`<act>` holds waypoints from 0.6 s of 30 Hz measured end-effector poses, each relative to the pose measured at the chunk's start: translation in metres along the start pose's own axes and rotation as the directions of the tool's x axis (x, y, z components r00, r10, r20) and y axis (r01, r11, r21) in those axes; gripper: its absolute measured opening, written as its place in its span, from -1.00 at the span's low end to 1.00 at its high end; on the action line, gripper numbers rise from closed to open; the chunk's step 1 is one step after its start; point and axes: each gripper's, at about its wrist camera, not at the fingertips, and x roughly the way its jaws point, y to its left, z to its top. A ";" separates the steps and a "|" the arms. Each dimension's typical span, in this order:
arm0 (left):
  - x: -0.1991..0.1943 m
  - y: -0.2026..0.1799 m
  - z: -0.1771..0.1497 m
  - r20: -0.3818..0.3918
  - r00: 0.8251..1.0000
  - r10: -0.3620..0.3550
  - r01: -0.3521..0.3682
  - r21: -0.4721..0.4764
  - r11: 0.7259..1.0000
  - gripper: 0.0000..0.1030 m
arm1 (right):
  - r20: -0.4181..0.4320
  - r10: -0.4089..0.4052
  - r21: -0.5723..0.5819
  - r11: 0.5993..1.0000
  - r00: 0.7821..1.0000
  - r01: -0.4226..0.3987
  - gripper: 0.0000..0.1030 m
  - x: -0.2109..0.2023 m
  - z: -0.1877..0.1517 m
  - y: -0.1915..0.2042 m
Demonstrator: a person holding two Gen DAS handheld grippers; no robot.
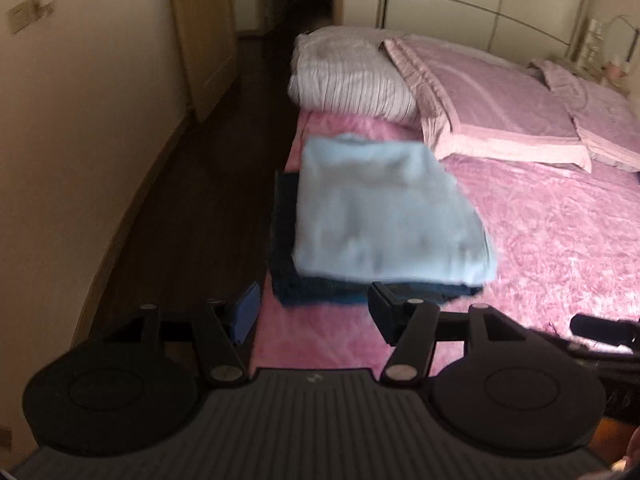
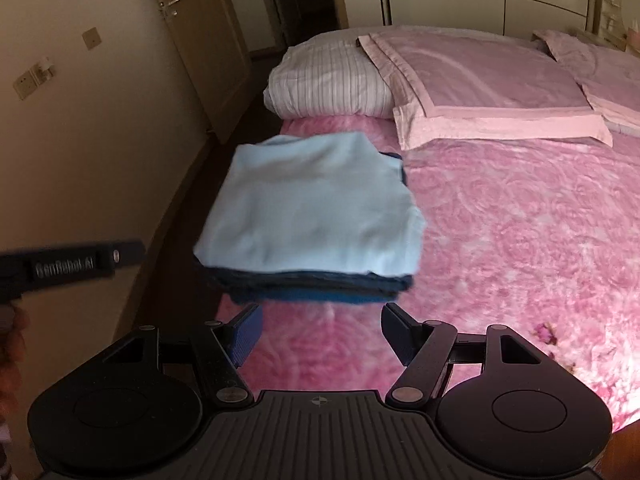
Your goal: Fold clothes
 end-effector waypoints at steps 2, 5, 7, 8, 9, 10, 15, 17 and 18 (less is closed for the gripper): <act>-0.012 -0.016 -0.017 -0.010 1.000 0.021 -0.021 -0.027 0.999 0.09 | -0.011 0.018 -0.018 1.000 1.000 -0.018 0.34 -0.009 -0.007 -0.014; -0.027 -0.033 -0.038 -0.026 0.999 0.027 -0.029 -0.069 0.997 0.09 | -0.027 0.036 -0.060 0.997 0.999 -0.038 0.34 -0.022 -0.017 -0.031; -0.033 -0.042 -0.048 -0.040 0.999 0.033 -0.036 -0.076 0.996 0.09 | -0.038 0.037 -0.086 0.995 0.999 -0.040 0.34 -0.026 -0.025 -0.035; -0.036 -0.046 -0.054 -0.045 0.998 0.039 -0.043 -0.080 0.996 0.09 | -0.044 0.037 -0.099 0.994 0.998 -0.041 0.34 -0.028 -0.028 -0.037; -0.038 -0.049 -0.057 -0.050 0.998 0.042 -0.046 -0.085 0.995 0.09 | -0.050 0.038 -0.110 0.993 0.998 -0.043 0.34 -0.029 -0.032 -0.040; -0.041 -0.052 -0.061 -0.055 0.997 0.045 -0.050 -0.090 0.995 0.09 | -0.061 0.038 -0.112 0.993 0.997 -0.045 0.34 -0.029 -0.035 -0.042; -0.042 -0.061 -0.070 -0.080 0.996 0.050 -0.059 -0.103 0.993 0.09 | -0.118 0.022 -0.105 0.994 0.993 -0.034 0.34 -0.025 -0.043 -0.056; -0.036 -0.063 -0.070 -0.088 0.995 0.047 -0.057 -0.108 0.993 0.09 | -0.134 0.016 -0.112 0.993 0.991 -0.031 0.34 -0.021 -0.045 -0.058; -0.032 -0.064 -0.069 -0.092 0.995 0.046 -0.056 -0.110 0.992 0.09 | -0.142 0.013 -0.116 0.993 0.990 -0.030 0.34 -0.019 -0.046 -0.059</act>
